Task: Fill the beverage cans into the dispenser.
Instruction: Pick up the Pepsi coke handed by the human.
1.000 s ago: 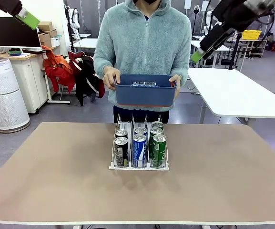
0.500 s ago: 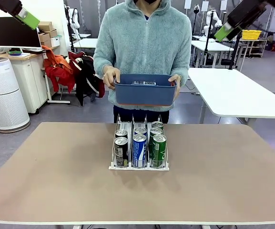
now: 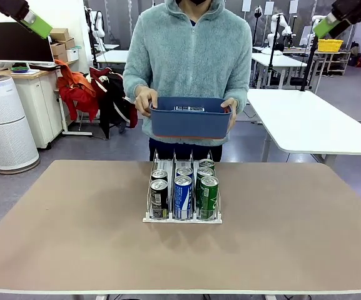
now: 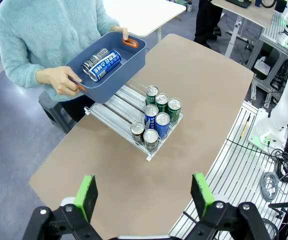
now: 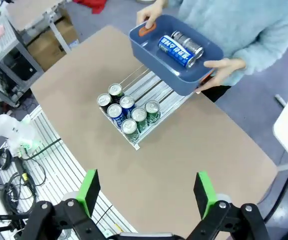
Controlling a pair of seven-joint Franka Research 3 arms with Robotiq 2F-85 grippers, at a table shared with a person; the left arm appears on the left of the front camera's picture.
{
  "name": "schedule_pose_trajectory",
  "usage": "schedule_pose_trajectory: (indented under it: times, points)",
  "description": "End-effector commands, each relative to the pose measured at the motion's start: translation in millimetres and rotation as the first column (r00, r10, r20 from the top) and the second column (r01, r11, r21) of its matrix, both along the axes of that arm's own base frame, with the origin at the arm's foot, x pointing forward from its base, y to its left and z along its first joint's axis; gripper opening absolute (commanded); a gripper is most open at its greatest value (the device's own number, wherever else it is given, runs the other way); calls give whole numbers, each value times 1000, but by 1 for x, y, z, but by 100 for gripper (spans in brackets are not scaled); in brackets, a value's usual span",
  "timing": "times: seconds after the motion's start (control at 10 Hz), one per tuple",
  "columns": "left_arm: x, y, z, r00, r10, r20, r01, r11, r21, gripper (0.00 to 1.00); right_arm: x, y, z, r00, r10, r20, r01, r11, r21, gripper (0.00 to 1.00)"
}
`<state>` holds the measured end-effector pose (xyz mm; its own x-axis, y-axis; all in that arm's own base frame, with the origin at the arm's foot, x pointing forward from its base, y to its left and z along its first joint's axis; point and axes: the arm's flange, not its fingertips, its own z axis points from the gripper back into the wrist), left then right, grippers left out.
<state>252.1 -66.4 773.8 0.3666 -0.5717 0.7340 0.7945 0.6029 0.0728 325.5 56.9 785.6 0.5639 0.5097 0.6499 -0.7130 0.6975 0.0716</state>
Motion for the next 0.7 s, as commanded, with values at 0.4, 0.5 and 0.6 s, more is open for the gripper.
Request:
schedule_pose_trajectory:
  times: [0.4, 0.5, 0.6]
  points:
    - [0, 1, -2, 1000, -5, 5, 5, 1000, 6, 100, 0, 11, -1, 1000, 17, -3, -17, 1000, -12, 100]
    - [0, 1, -2, 1000, -5, 5, 5, 1000, 6, 100, 0, 11, -1, 1000, 17, -3, -17, 1000, -12, 100]
    - [0, 1, -2, 1000, -5, 5, 5, 1000, 6, 100, -1, 10, -1, 1000, 16, 0, -16, 1000, -11, 100]
